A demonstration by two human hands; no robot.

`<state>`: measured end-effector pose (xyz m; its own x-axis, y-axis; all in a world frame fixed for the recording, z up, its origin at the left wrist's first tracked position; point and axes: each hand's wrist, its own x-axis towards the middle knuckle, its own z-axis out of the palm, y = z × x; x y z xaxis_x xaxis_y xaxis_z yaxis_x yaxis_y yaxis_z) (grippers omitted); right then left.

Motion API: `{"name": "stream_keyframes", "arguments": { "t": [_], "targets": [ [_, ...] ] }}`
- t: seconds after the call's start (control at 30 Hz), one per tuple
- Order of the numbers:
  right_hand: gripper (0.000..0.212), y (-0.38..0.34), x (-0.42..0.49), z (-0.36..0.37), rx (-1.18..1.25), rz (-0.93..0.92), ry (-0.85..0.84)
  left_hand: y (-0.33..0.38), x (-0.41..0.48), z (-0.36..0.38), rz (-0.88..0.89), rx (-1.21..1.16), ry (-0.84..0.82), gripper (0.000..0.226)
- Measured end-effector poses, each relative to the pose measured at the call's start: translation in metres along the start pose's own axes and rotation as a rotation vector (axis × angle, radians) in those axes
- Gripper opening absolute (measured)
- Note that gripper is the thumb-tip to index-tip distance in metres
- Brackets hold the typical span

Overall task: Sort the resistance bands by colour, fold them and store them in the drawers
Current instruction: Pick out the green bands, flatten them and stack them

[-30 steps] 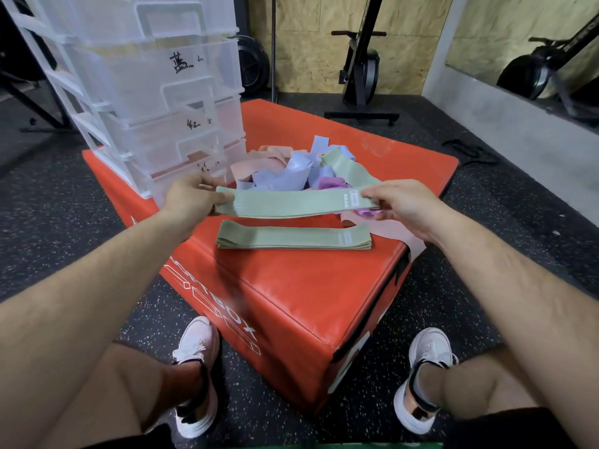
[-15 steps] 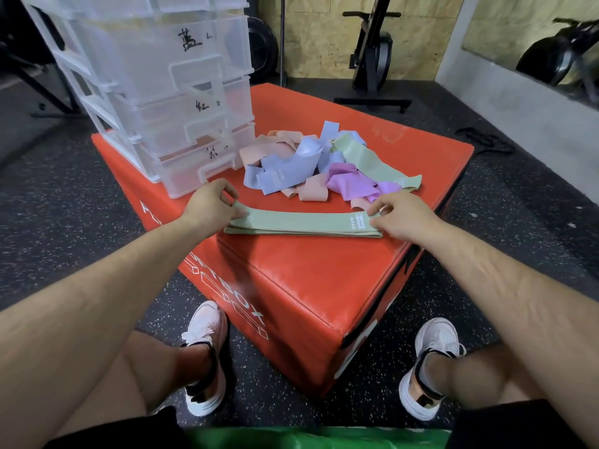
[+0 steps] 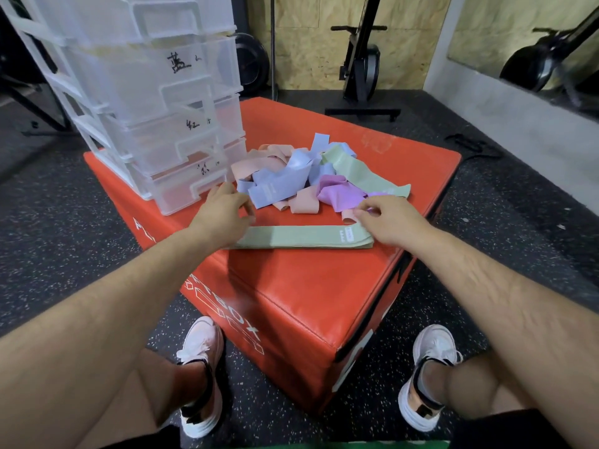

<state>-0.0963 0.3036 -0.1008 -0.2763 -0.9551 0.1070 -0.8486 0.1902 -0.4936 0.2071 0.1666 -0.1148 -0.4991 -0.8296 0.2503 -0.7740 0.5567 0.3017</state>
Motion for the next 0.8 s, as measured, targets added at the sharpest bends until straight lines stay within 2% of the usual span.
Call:
{"name": "stream_keyframes", "arguments": {
  "t": [0.13, 0.33, 0.47, 0.57, 0.63, 0.67, 0.8],
  "targets": [
    [0.023, 0.002, 0.018, -0.012, -0.054, 0.005, 0.049, 0.057, 0.032, 0.010, 0.152, -0.135, 0.064, 0.008],
    [0.030, 0.050, 0.047, -0.024, -0.203, 0.163, 0.021, 0.140, 0.075, 0.049, 0.258, -0.249, -0.029, 0.023],
    [0.037, 0.072, 0.063, -0.028, -0.138, 0.323, 0.067, 0.179, 0.092, 0.072, 0.300, -0.209, -0.123, 0.028],
    [0.034, 0.082, 0.074, -0.021, -0.061, 0.414, 0.024, 0.197, 0.098, 0.082, 0.341, -0.211, -0.140, 0.027],
    [0.019, 0.086, 0.077, -0.017, -0.045, 0.426, 0.006, 0.202, 0.102, 0.085, 0.339, -0.219, -0.138, 0.026],
    [0.020, 0.088, 0.078, -0.017, -0.044, 0.421, 0.023, 0.203, 0.104, 0.085, 0.333, -0.227, -0.145, 0.027],
    [0.038, 0.091, 0.079, -0.026, 0.043, 0.365, 0.140, 0.199, 0.108, 0.080, 0.293, -0.214, -0.165, 0.032]
  ]
}}
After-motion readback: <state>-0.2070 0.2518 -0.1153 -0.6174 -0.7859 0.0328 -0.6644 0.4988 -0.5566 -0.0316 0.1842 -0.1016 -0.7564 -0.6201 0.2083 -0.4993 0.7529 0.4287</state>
